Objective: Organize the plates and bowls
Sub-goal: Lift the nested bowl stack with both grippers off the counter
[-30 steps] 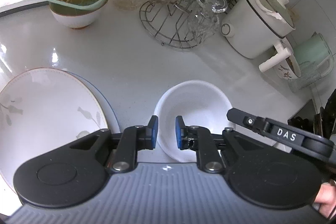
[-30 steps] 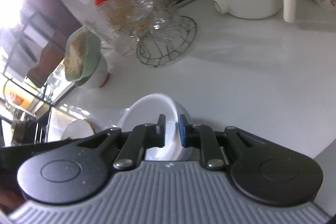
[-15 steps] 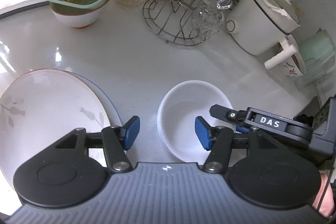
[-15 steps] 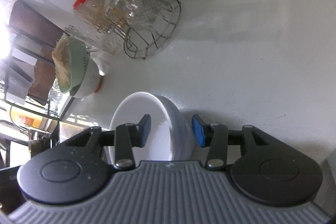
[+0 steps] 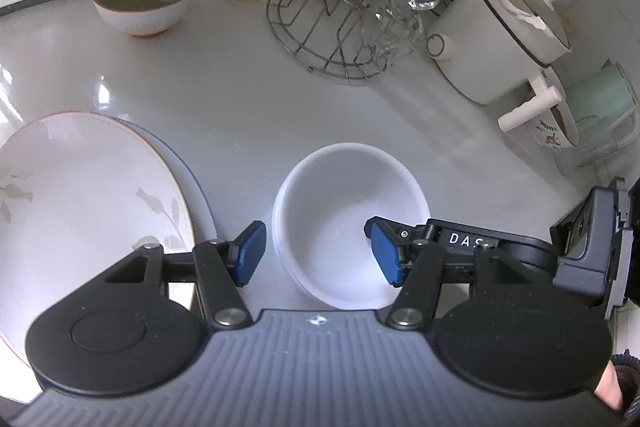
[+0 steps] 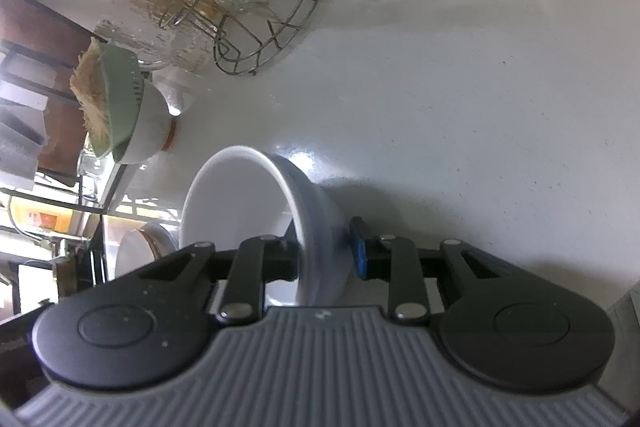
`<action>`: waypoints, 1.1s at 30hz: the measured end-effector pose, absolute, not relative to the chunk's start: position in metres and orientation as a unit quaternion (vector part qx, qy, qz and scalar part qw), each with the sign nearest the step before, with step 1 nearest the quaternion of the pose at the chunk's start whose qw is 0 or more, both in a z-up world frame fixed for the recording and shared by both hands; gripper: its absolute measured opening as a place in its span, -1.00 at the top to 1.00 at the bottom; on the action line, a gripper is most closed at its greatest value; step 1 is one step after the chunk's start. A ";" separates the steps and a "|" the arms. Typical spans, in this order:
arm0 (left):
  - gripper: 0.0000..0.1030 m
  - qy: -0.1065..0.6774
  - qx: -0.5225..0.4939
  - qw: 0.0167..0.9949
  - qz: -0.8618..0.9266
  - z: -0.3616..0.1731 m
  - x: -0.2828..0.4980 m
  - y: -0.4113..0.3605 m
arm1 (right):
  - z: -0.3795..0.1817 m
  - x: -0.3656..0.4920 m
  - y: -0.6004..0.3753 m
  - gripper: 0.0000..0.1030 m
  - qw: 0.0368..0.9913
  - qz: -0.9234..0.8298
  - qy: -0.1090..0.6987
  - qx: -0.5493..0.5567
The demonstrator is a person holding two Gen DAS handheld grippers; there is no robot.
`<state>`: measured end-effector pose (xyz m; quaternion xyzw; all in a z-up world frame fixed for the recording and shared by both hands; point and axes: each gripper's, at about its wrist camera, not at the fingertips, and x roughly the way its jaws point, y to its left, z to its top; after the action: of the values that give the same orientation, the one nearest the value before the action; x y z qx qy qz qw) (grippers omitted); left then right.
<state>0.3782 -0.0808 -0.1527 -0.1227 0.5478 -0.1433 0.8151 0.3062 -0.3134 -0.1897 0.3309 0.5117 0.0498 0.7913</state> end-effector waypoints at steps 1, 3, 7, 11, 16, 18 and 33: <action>-0.24 0.551 -0.122 0.813 -0.143 -0.154 0.378 -0.082 | -0.189 0.305 -0.314 0.51 0.791 0.047 0.512 0.330; -0.24 0.556 -0.122 0.809 -0.144 -0.156 0.377 -0.086 | -0.188 0.303 -0.316 0.56 0.794 0.042 0.511 0.327; -0.24 0.562 -0.115 0.804 -0.153 -0.160 0.375 -0.098 | -0.186 0.297 -0.325 0.62 0.799 0.030 0.505 0.326; -0.24 0.569 -0.113 0.797 -0.168 -0.168 0.375 -0.112 | -0.185 0.288 -0.337 0.62 0.800 0.018 0.501 0.331; -0.24 0.568 -0.100 0.796 -0.181 -0.174 0.374 -0.129 | -0.184 0.279 -0.347 0.62 0.801 0.004 0.497 0.333; -0.23 0.572 -0.104 0.793 -0.182 -0.179 0.376 -0.132 | -0.183 0.275 -0.352 0.62 0.802 0.000 0.496 0.334; 0.50 0.597 -0.163 0.765 -0.176 -0.207 0.388 -0.138 | -0.183 0.261 -0.371 0.62 0.804 -0.010 0.494 0.331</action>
<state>0.3877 -0.1378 -0.2070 -0.1627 0.5974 -0.1757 0.7653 0.2611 -0.3709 -0.1834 0.3306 0.4935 -0.0097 0.8044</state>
